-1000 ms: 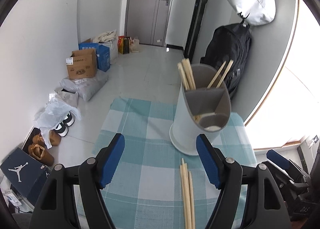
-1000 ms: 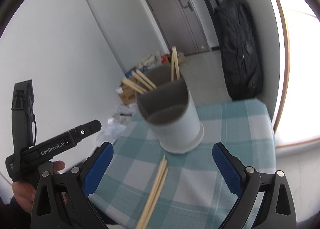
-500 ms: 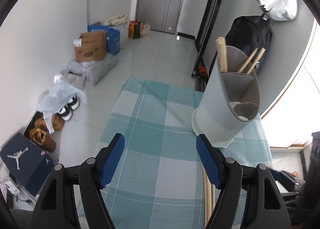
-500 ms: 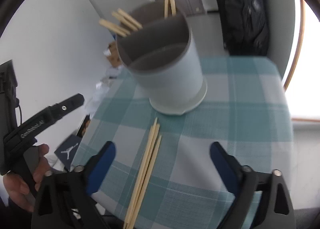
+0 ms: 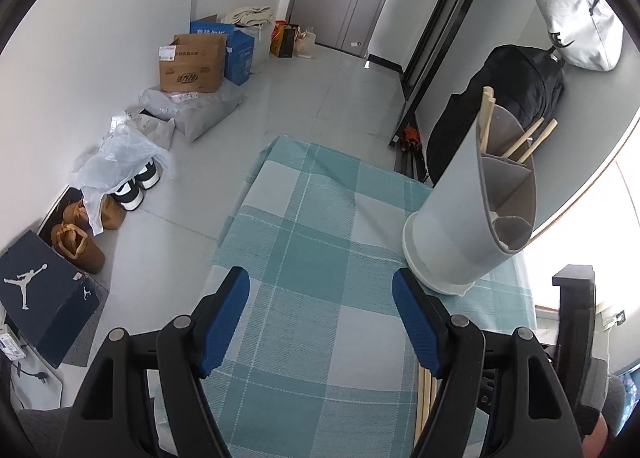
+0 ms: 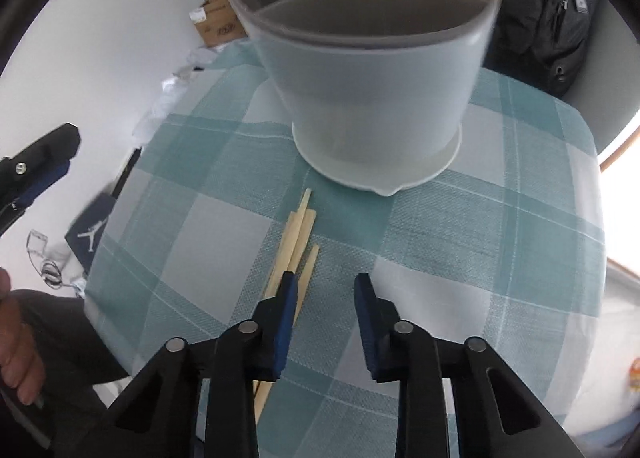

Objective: Organize utensils
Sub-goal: 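Withdraw both grippers and move them down to the remaining chopsticks, then close the right gripper on one chopstick from the bundle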

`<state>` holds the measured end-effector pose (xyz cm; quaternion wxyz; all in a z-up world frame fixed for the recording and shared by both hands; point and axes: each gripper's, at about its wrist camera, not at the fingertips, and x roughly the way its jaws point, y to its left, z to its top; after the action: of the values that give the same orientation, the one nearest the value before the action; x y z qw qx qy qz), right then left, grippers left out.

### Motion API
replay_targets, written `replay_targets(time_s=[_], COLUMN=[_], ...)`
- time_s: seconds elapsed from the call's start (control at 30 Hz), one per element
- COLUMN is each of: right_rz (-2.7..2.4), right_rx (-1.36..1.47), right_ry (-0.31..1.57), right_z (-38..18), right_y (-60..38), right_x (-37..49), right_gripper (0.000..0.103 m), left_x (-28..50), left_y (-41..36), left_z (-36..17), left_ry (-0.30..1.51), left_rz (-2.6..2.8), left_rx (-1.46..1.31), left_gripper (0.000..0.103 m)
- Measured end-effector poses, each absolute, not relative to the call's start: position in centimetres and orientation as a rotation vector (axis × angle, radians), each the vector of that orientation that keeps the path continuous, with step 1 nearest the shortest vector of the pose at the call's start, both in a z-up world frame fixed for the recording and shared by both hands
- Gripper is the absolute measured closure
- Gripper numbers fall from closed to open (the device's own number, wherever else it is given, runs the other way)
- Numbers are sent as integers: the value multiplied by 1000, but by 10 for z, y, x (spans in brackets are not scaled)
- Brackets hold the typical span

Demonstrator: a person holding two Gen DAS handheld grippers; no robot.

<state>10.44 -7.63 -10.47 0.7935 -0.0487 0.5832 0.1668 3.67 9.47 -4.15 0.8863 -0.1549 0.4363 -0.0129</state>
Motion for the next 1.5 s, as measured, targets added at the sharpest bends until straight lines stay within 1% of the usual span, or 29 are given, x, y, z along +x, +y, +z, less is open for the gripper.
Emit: replay_targets(time_s=[0.37, 0.43, 0.47, 0.5, 0.53, 0.63, 0.77, 0.97, 1.27, 1.5], right_rz=[288, 274, 267, 253, 241, 234, 258, 276, 309, 368], right_rx=[-233, -242, -244, -240, -230, -178, -136, 30, 342, 442], right_ry=[1264, 1259, 1256, 1252, 1252, 1249, 1224, 1157, 1039, 967], right_z=[-104, -105, -105, -106, -109, -109, -108, -91, -61, -50], right_y=[-54, -52, -51, -50, -44, -45, -59, -99, -166, -201], right_x=[111, 113, 114, 114, 116, 115, 115, 116, 111, 100], right_gripper=[80, 82, 85, 94, 96, 99, 99, 99, 99, 99], left_x=[38, 38, 37, 37, 37, 37, 38, 39, 40, 50], left_y=[109, 114, 117, 119, 122, 127, 125, 111, 41, 25], left_z=[-42, -43, -43, -43, -43, -44, -49, -53, -76, -95], left_ry=[917, 923, 922, 921, 921, 918, 933, 971, 1132, 1238], left_rz=[-12, 2, 7, 15, 24, 48, 59, -2, -222, -257], left_rx=[-347, -358, -365, -373, -378, -389, -378, -322, -175, -225], left_gripper=[33, 33, 33, 33, 33, 33, 33, 33, 33, 33])
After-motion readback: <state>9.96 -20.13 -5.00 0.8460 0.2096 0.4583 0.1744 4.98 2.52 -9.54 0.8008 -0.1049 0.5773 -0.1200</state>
